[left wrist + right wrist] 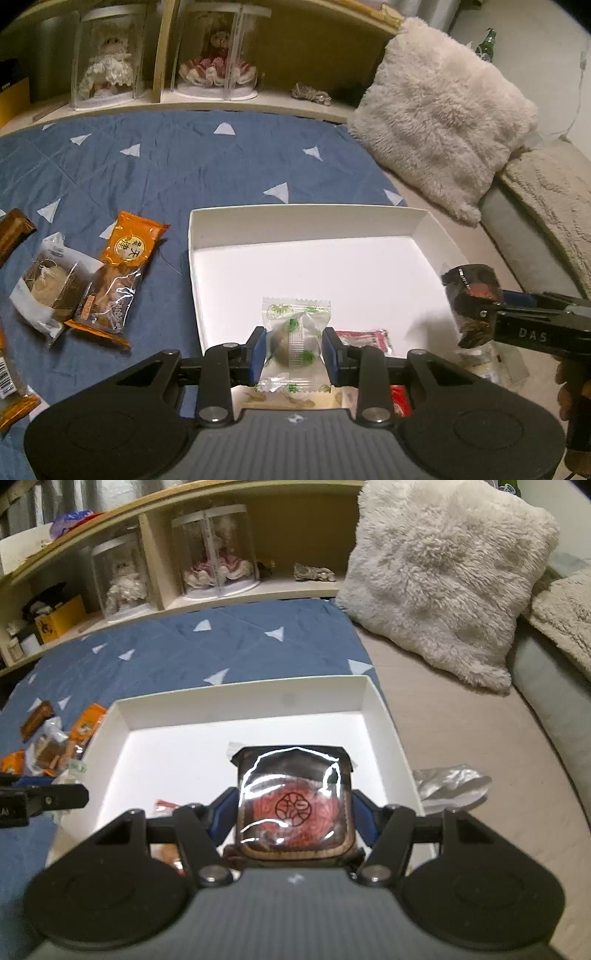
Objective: Organize snacks
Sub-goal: 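Carry the green-print packet and dark square pack over the white tray, then open both grippers to drop the two packs into the tray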
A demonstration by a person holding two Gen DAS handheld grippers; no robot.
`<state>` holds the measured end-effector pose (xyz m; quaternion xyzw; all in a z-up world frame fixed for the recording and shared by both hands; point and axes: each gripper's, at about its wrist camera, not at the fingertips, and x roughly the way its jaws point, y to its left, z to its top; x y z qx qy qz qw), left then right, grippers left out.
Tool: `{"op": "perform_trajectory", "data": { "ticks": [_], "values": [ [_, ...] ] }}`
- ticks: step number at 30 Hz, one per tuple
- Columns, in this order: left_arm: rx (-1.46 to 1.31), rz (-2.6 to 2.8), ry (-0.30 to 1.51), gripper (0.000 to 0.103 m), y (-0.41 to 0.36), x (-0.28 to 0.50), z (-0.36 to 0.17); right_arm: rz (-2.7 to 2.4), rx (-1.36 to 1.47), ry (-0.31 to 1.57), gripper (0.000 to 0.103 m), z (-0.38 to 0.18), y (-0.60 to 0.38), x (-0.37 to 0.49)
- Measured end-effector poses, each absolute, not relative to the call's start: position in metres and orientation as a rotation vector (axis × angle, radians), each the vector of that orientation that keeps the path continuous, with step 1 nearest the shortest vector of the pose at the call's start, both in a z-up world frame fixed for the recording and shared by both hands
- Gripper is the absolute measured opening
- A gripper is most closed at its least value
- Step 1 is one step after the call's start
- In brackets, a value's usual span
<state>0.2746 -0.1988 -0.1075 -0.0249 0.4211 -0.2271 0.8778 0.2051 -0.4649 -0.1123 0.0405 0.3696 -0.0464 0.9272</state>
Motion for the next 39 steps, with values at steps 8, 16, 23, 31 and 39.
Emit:
{"op": "perform_trajectory", "data": {
  "ticks": [8, 16, 23, 31, 39],
  "values": [
    [-0.032, -0.445, 0.912, 0.035, -0.196, 0.292, -0.125, -0.098, 0.035, 0.793, 0.069, -0.126, -0.479, 0.223],
    [-0.031, -0.434, 0.914, 0.035, -0.191, 0.301, -0.133, -0.124, 0.027, 0.823, 0.070, -0.141, -0.490, 0.238],
    [-0.022, -0.436, 0.913, 0.051, -0.193, 0.302, -0.130, -0.159, 0.136, 0.791, 0.094, -0.136, -0.499, 0.238],
    [0.008, -0.452, 0.925, 0.057, -0.197, 0.294, -0.126, -0.167, 0.107, 0.820, 0.095, -0.129, -0.491, 0.234],
    [0.032, -0.458, 0.922, 0.058, -0.195, 0.284, -0.116, -0.171, 0.103, 0.835, 0.096, -0.125, -0.482, 0.221]
  ]
}}
